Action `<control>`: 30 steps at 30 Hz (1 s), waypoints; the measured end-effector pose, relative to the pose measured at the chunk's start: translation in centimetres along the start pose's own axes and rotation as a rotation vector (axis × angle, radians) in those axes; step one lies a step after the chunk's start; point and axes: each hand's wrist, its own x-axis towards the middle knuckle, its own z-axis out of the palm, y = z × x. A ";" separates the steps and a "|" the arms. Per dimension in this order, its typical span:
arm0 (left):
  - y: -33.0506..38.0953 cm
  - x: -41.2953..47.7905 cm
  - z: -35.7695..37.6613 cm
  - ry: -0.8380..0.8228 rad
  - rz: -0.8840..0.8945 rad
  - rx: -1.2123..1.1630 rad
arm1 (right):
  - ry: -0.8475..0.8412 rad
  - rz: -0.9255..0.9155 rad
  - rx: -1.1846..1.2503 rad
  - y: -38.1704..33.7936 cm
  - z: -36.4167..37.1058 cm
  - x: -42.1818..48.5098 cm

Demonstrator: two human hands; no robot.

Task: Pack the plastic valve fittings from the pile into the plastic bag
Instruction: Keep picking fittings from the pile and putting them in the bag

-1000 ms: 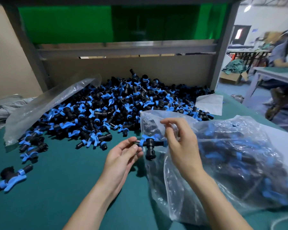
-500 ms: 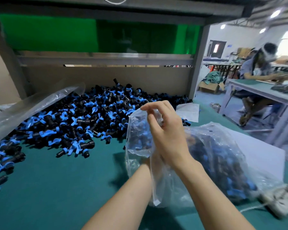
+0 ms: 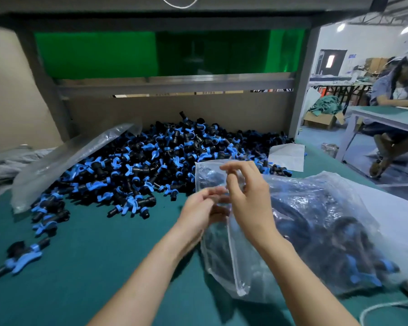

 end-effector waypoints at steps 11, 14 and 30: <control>-5.1 -2.5 -16.4 0.627 0.135 1.132 | -0.083 0.258 -0.156 7.8 2.4 -4.9; -5.1 -1.5 -14.9 0.615 0.088 1.385 | -0.079 0.271 -0.174 8.0 2.6 -4.7; -4.3 -1.9 -13.4 0.562 0.237 0.928 | -0.095 0.288 -0.162 8.2 2.3 -4.6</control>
